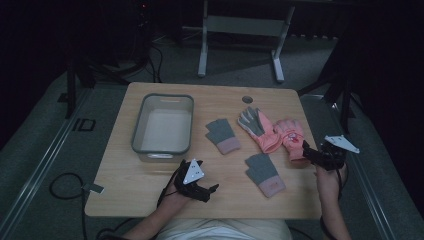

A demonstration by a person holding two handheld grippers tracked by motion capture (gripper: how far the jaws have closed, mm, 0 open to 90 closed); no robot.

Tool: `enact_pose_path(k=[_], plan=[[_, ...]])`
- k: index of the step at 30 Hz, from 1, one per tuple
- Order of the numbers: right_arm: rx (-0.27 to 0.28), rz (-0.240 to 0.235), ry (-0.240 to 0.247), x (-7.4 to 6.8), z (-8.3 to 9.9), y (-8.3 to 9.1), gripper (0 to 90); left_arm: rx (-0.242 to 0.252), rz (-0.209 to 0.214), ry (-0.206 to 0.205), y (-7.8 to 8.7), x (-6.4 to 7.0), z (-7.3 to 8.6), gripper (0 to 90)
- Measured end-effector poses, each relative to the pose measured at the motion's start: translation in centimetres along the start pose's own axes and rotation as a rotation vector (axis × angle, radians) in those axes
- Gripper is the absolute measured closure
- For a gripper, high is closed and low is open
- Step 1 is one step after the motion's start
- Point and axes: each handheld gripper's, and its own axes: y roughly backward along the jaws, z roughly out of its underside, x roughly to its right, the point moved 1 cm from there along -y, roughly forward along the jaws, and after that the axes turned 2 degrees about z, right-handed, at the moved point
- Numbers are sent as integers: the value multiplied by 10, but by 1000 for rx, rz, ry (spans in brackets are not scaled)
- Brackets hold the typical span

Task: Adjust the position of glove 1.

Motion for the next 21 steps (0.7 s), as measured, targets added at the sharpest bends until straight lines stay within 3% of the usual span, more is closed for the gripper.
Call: enact_pose_path(k=[6, 13, 17, 21], plan=[[14, -52, 9, -17, -15, 0, 123, 4, -7, 6, 0, 0, 0, 14], [31, -75, 43, -37, -27, 1, 129, 6, -8, 4, 0, 0, 0, 14], [63, -139, 85, -55, -40, 4, 133, 8, -8, 1, 0, 0, 0, 14], [77, -186, 88, -69, -50, 5, 143, 10, -6, 2, 0, 0, 0, 14]])
